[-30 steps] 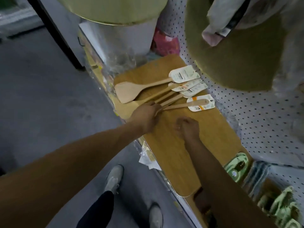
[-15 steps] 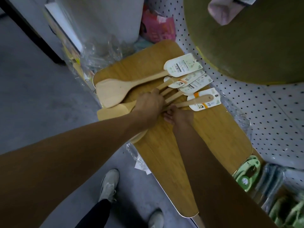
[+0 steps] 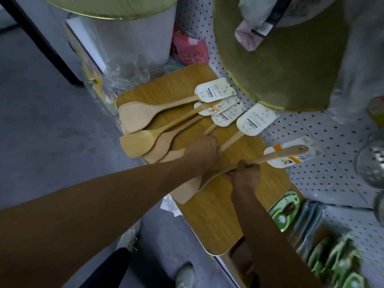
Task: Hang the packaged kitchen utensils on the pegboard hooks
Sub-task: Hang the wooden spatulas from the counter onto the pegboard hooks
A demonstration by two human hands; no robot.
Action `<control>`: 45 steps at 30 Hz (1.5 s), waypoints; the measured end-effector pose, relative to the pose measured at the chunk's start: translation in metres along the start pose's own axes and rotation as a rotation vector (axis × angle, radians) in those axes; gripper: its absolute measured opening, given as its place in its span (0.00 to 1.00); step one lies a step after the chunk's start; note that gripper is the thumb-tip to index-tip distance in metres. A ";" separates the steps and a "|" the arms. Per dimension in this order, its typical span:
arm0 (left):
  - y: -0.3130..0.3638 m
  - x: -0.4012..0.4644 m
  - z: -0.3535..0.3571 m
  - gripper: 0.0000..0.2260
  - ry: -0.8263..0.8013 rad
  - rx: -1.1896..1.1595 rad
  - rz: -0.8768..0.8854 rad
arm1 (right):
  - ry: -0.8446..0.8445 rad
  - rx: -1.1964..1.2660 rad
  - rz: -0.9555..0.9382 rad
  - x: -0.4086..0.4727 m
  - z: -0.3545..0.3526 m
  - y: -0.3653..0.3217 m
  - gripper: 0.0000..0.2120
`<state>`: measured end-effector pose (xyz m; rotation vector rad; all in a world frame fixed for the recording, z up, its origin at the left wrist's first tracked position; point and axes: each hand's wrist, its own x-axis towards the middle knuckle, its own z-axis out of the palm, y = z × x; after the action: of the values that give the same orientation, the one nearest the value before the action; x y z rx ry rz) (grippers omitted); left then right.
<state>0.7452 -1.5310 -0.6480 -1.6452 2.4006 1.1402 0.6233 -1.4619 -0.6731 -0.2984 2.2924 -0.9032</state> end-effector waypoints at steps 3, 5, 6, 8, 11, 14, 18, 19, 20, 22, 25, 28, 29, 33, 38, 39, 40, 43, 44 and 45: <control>0.019 -0.023 0.011 0.12 -0.078 -0.209 -0.072 | -0.019 -0.091 -0.068 -0.018 -0.038 0.017 0.11; 0.034 -0.046 0.016 0.11 -0.115 -0.327 -0.116 | -0.065 -0.176 -0.123 -0.032 -0.063 0.030 0.11; 0.041 -0.059 0.019 0.10 -0.115 -0.349 -0.120 | -0.086 -0.215 -0.152 -0.040 -0.074 0.035 0.11; 0.055 -0.087 0.022 0.10 -0.091 -0.350 -0.124 | -0.136 -0.260 -0.190 -0.054 -0.098 0.044 0.10; 0.073 -0.128 0.027 0.07 -0.047 -0.414 -0.171 | -0.213 -0.314 -0.217 -0.075 -0.133 0.055 0.10; 0.092 -0.172 0.029 0.06 -0.004 -0.459 -0.206 | -0.279 -0.306 -0.231 -0.097 -0.168 0.067 0.10; 0.117 -0.235 0.033 0.05 0.023 -0.574 -0.236 | -0.390 -0.226 -0.237 -0.133 -0.223 0.072 0.06; 0.122 -0.250 0.035 0.05 0.033 -0.593 -0.242 | -0.440 -0.176 -0.209 -0.145 -0.239 0.071 0.04; 0.129 -0.265 0.036 0.05 0.042 -0.598 -0.244 | -0.484 -0.130 -0.192 -0.155 -0.255 0.070 0.04; 0.139 -0.293 0.040 0.06 0.064 -0.634 -0.260 | -0.547 -0.116 -0.212 -0.175 -0.286 0.070 0.05; 0.153 -0.332 0.042 0.05 0.078 -0.624 -0.255 | -0.604 -0.124 -0.229 -0.198 -0.327 0.077 0.09; 0.171 -0.367 0.040 0.08 0.012 -0.706 -0.261 | -0.618 -0.124 -0.246 -0.217 -0.361 0.087 0.07; 0.177 -0.377 0.040 0.08 -0.001 -0.709 -0.251 | -0.629 -0.112 -0.250 -0.224 -0.372 0.090 0.05; 0.209 -0.416 0.037 0.10 -0.050 -0.627 -0.158 | -0.630 -0.062 -0.255 -0.256 -0.412 0.106 0.06; 0.248 -0.450 0.053 0.12 -0.161 -0.543 -0.058 | -0.522 -0.085 -0.305 -0.290 -0.462 0.133 0.05; 0.256 -0.456 0.059 0.13 -0.174 -0.510 -0.023 | -0.490 -0.083 -0.309 -0.297 -0.475 0.139 0.04; 0.265 -0.463 0.064 0.14 -0.201 -0.482 0.005 | -0.465 -0.070 -0.310 -0.304 -0.486 0.146 0.04; 0.286 -0.479 0.084 0.12 -0.272 -0.433 0.095 | -0.382 -0.044 -0.289 -0.322 -0.523 0.172 0.07; 0.295 -0.485 0.091 0.11 -0.288 -0.402 0.132 | -0.344 -0.037 -0.280 -0.327 -0.536 0.182 0.07; 0.304 -0.489 0.099 0.10 -0.299 -0.367 0.173 | -0.306 -0.024 -0.279 -0.332 -0.550 0.191 0.07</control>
<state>0.6790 -1.0279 -0.3591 -1.2348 2.2745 1.8001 0.5274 -0.8905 -0.3363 -0.7296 2.0087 -0.8953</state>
